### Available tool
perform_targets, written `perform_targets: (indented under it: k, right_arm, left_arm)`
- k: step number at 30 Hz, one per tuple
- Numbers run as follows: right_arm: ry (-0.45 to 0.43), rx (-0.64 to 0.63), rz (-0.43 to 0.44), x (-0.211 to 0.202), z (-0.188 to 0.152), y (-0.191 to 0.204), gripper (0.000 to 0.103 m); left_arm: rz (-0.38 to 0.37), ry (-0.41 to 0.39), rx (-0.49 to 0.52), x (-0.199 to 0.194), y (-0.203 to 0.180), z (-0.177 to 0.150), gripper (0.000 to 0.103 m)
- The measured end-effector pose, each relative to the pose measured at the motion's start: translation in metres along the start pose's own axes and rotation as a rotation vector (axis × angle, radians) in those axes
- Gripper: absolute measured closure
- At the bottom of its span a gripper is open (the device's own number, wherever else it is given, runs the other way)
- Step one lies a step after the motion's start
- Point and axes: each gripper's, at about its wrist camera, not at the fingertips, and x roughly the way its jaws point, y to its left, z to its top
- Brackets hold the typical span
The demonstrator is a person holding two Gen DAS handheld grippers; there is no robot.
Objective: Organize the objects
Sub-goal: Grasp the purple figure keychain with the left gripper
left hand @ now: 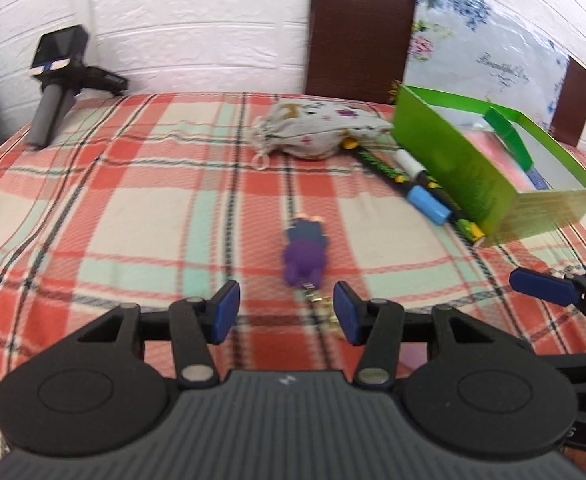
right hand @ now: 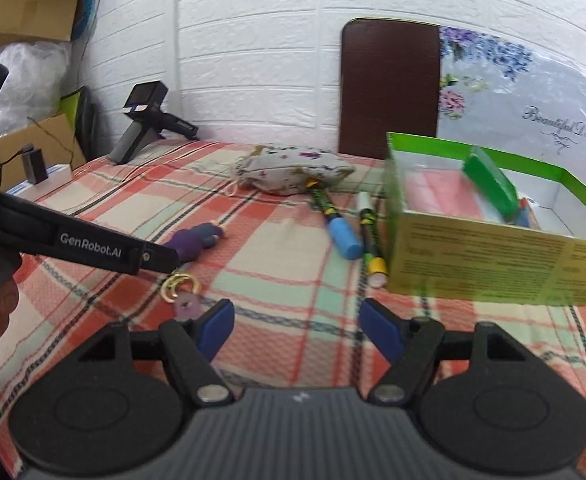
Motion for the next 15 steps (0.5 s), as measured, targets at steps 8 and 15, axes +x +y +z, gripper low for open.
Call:
perform_targets:
  k: [8,15]
  right_arm:
    - [0.020,-0.060,0.042,0.014,0.010,0.028,0.031]
    - [0.060,-0.127,0.110,0.044,0.021,0.053,0.031]
  left_arm:
    - [0.026,0.014,-0.098,0.002,0.046,0.002,0.049]
    - [-0.072,0.040,-0.166,0.008,0.051,0.018,0.048]
